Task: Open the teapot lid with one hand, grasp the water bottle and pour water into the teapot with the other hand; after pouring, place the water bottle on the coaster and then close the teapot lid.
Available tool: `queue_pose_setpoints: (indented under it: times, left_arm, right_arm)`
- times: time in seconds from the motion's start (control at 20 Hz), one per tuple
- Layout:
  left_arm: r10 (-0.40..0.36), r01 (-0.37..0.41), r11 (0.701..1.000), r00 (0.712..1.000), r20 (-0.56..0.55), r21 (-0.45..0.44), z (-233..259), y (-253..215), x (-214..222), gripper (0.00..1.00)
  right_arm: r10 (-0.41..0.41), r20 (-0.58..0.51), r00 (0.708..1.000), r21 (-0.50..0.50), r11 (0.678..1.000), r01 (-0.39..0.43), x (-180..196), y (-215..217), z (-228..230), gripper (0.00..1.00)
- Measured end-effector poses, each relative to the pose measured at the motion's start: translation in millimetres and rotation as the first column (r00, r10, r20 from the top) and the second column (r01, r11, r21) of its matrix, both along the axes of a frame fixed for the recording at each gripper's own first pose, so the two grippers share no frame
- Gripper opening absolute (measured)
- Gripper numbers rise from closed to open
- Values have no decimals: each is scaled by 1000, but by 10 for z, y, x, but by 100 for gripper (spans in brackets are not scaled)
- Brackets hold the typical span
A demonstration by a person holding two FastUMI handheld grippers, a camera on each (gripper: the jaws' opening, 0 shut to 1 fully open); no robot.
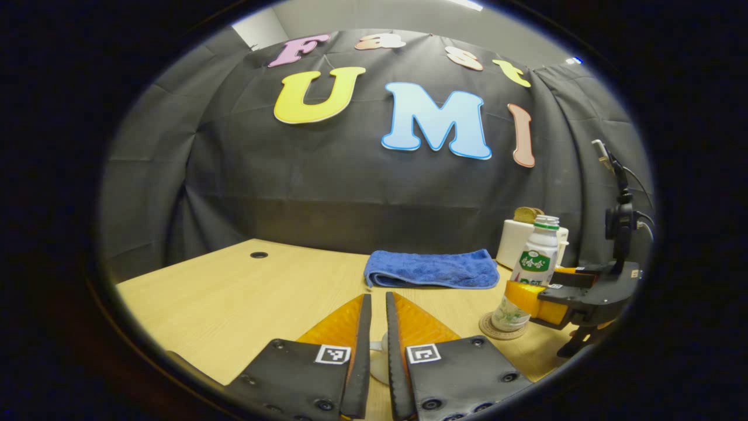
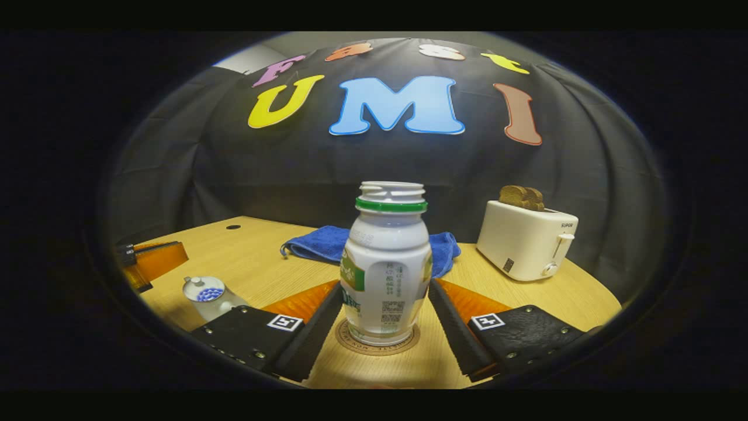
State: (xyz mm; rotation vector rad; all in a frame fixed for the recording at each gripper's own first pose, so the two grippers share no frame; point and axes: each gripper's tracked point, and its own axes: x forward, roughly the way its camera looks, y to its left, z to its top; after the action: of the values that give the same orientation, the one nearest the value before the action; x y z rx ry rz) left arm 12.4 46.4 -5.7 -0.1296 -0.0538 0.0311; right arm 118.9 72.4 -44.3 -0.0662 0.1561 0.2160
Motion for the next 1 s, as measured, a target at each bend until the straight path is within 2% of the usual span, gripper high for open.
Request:
queue_pose_setpoints:
  times: [0.15,0.2,0.55,0.6,0.65,1.0]
  left_arm:
    - [-9,9,1000,1000,14,1,51,-26,-20,27]
    - [-12,12,1000,1000,21,4,69,-40,-29,21]
    - [-64,66,998,992,105,-12,308,-222,-188,21]
    - [-72,75,997,992,107,-18,301,-256,-232,21]
    - [-81,83,996,991,102,-21,276,-300,-268,27]
    - [-110,110,994,990,92,8,311,-546,-692,25]
  right_arm:
    - [-4,8,1000,21,1000,4,-119,-42,20,89]
    - [-5,17,1000,27,1000,5,-152,-48,39,89]
    - [-29,49,998,55,998,26,-440,-195,145,89]
    - [-33,57,998,61,998,30,-491,-207,174,89]
    - [-41,67,997,66,997,36,-541,-236,223,90]
    - [-44,134,990,101,994,30,-1008,-288,495,89]
